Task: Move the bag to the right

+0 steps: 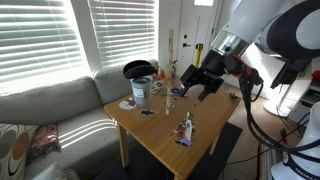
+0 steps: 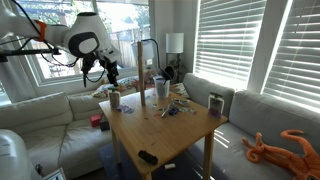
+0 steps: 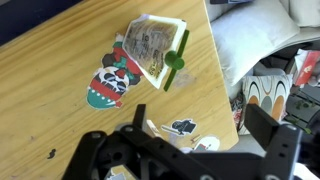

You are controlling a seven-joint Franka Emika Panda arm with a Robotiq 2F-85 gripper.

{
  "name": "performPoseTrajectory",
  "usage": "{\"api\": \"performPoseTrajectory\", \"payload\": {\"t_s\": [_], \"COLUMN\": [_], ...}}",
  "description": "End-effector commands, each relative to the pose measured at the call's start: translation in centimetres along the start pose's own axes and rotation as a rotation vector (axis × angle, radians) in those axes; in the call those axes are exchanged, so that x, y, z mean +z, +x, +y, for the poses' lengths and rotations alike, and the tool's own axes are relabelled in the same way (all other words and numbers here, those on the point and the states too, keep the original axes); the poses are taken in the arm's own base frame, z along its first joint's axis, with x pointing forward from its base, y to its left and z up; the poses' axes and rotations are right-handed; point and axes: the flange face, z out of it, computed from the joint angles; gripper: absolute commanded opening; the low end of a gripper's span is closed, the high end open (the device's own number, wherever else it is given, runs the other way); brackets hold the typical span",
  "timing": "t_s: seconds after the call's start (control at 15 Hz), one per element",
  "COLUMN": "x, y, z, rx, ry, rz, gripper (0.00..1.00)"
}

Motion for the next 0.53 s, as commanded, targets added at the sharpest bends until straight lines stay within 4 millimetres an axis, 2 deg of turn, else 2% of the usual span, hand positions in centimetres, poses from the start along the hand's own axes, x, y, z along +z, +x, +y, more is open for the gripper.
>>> {"api": "performPoseTrajectory", "payload": {"t_s": [0.0, 0.07, 0.13, 0.2, 0.27, 0.47], "x": [2.0, 2.5, 3.0, 3.4, 3.8, 4.8], "y": [-0.1, -0.1, 0.0, 0.0, 0.1, 0.2], "z": [-1.1, -1.1, -1.1, -1.1, -1.1, -1.1], "rx": [0.044, 0.051, 0.059, 0.066, 0.072, 0.091], "ry": [-0.024, -0.035, -0.044, -0.050, -0.055, -0.075], "rz": [-0.051, -0.064, -0.072, -0.077, -0.085, -0.108], "gripper": [1.00, 1.00, 0.94, 0.87, 0.73, 0.55]}}
